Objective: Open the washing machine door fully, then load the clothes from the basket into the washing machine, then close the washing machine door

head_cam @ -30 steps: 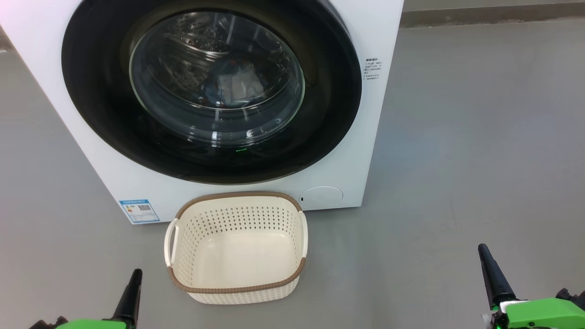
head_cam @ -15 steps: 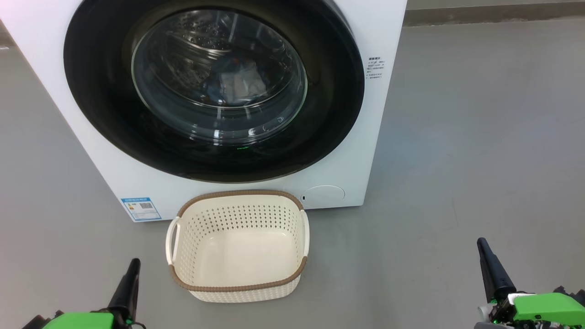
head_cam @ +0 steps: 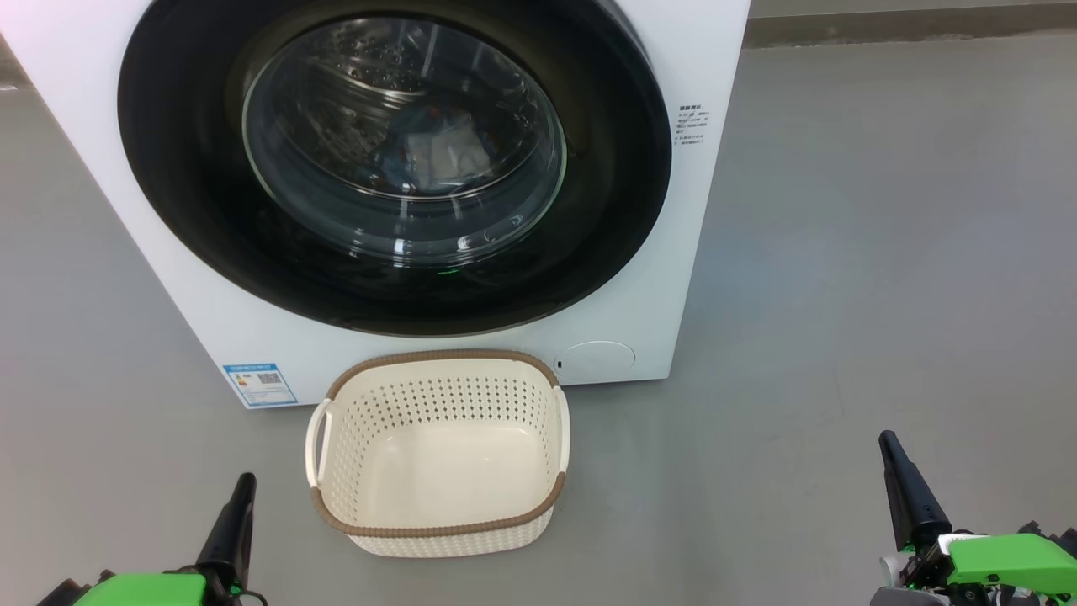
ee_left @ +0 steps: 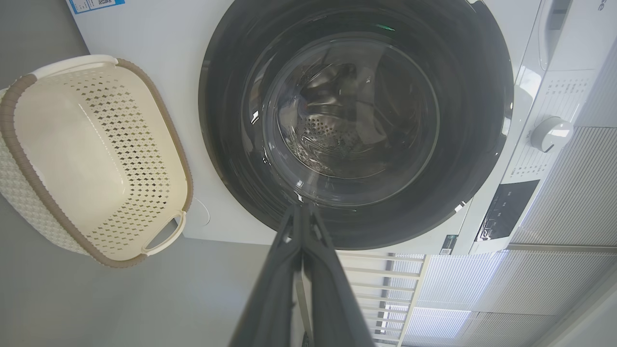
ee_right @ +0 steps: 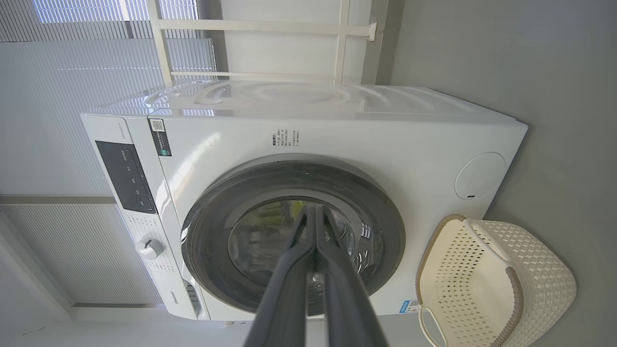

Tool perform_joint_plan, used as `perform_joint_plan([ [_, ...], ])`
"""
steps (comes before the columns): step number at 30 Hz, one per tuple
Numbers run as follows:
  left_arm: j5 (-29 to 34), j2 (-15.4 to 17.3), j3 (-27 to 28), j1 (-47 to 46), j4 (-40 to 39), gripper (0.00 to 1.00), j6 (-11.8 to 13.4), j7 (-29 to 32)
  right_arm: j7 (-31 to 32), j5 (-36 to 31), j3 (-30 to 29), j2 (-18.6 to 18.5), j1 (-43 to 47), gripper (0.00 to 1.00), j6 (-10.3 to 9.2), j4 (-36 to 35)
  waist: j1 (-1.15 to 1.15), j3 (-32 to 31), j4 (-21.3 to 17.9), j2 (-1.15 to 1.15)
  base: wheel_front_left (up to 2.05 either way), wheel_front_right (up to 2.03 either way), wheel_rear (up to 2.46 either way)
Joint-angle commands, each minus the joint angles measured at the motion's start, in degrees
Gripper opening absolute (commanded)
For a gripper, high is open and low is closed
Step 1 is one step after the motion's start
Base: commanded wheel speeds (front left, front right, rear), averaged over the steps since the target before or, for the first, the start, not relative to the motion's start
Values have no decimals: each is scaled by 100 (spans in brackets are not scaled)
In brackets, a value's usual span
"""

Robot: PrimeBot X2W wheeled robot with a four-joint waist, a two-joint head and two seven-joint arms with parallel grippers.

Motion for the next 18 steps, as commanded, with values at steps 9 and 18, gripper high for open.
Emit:
perform_joint_plan([
  [9,-47,110,197,-240,-110,0,-57,34,29,23,113,-15,-232,0,9,-141,0,0,0,0,0,0,0],
  [18,-47,110,197,-240,-110,0,-57,34,32,19,109,-12,-233,0,9,-141,0,0,0,0,0,0,0],
])
